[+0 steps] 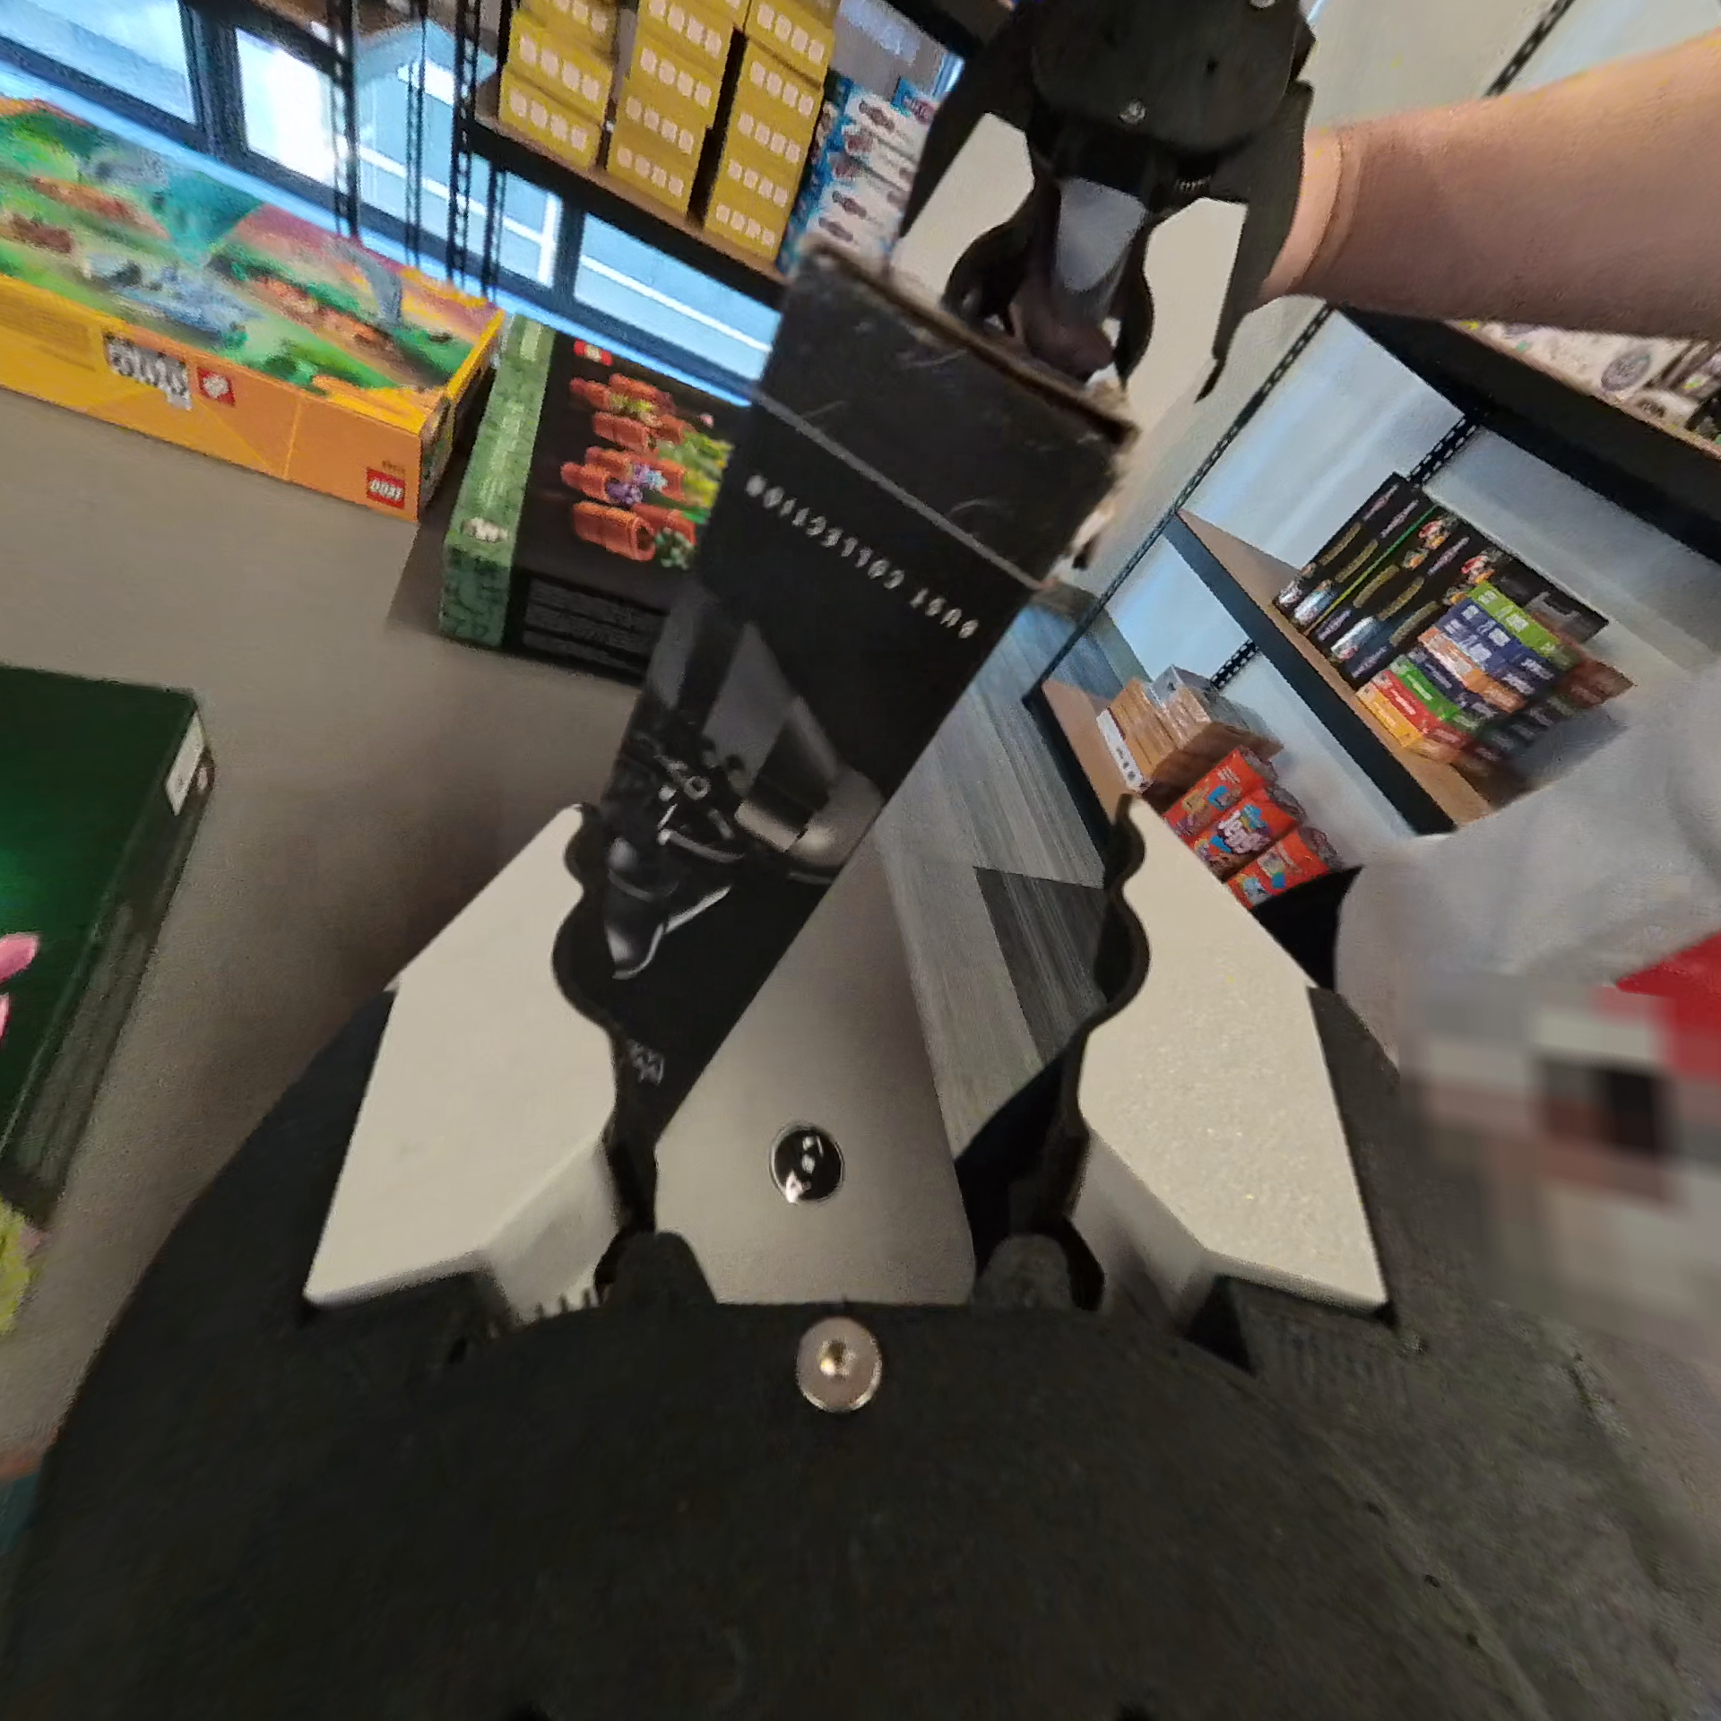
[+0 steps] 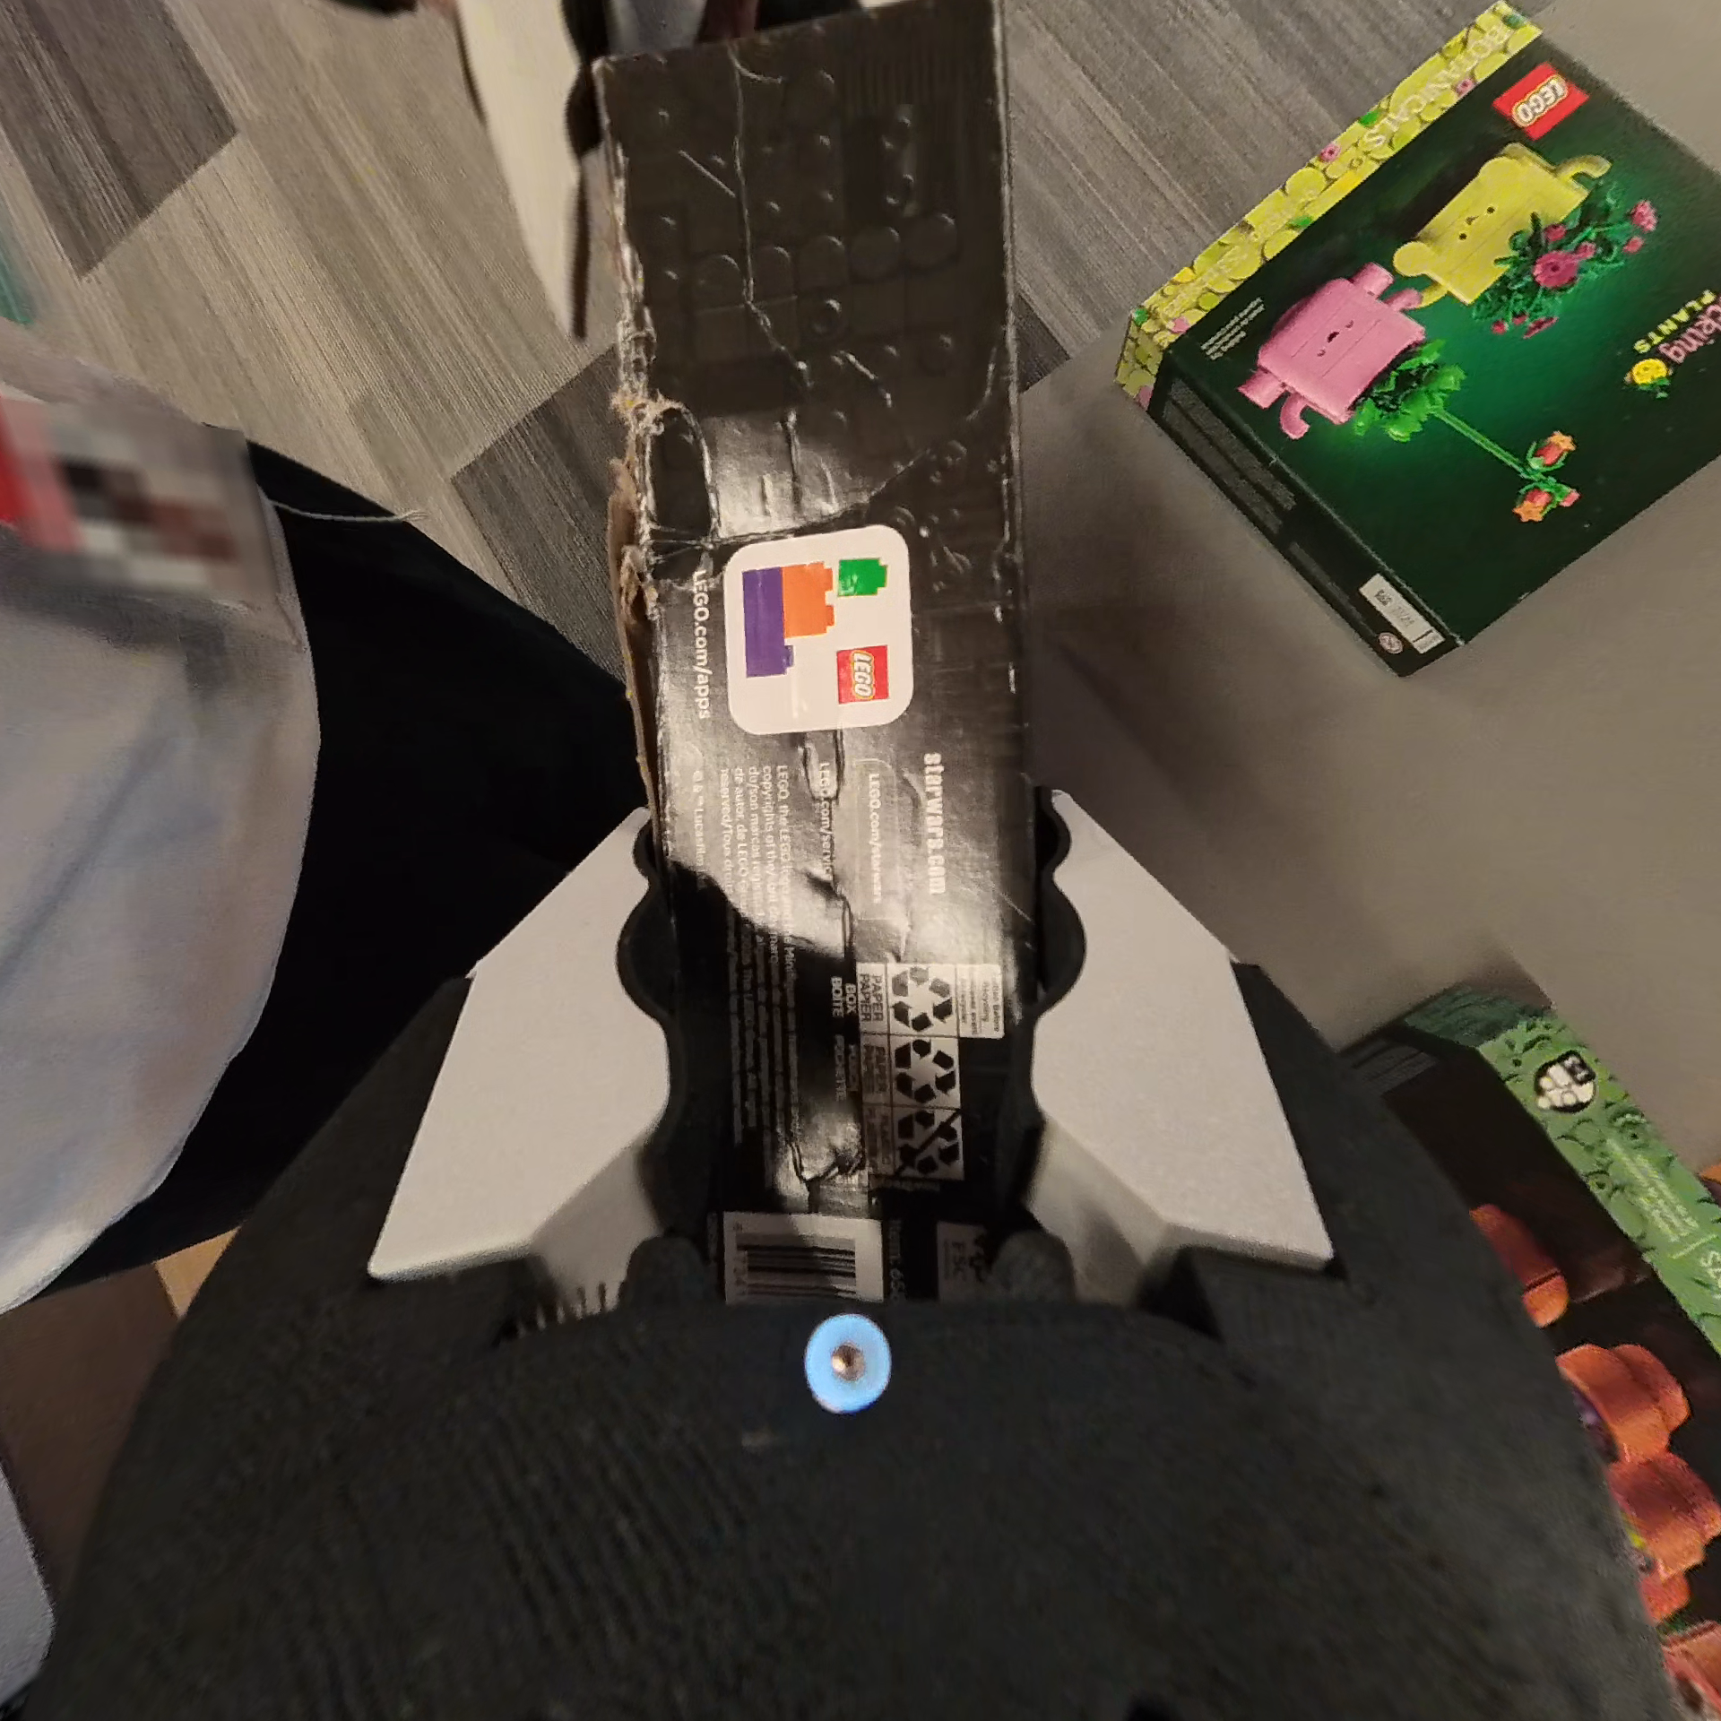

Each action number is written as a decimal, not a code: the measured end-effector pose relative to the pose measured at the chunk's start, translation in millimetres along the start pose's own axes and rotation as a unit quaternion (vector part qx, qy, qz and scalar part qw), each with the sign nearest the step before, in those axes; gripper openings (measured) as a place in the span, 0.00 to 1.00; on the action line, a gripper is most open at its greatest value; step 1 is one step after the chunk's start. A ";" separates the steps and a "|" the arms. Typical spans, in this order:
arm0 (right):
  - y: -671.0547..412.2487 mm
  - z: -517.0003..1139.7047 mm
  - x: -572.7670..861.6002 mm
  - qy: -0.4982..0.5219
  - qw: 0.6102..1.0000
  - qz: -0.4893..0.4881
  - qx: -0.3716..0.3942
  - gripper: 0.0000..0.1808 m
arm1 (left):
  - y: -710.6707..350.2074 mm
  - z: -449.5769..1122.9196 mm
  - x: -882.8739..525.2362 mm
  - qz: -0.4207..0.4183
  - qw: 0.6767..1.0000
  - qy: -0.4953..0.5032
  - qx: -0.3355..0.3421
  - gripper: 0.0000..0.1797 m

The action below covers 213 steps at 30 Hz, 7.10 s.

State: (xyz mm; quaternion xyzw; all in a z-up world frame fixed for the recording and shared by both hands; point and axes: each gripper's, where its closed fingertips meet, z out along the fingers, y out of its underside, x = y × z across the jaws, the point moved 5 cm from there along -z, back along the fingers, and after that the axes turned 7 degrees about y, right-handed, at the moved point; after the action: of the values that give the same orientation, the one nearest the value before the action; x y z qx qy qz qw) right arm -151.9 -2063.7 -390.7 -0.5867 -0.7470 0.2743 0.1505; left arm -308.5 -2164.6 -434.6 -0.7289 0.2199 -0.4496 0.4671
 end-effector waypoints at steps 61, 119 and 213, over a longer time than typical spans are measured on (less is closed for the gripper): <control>78.6 -58.9 -20.8 0.060 0.847 0.238 0.472 0.15 | -59.7 87.8 12.1 0.241 0.855 -0.083 -0.451 0.42; 153.2 -77.8 -98.1 0.226 0.831 0.389 0.327 0.15 | -86.0 53.2 61.6 0.359 0.882 -0.079 -0.296 0.41; -9.4 51.4 1012.2 -0.100 0.943 -0.312 0.056 0.32 | -378.6 603.4 -289.0 -0.225 0.225 -0.903 0.289 0.20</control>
State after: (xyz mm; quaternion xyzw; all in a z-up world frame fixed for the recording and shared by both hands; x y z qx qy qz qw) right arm -457.1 -1106.5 -524.7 -0.2846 -0.8871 0.3123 0.1858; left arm 29.1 -1482.2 -328.2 -0.4848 -0.6661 0.3882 0.4131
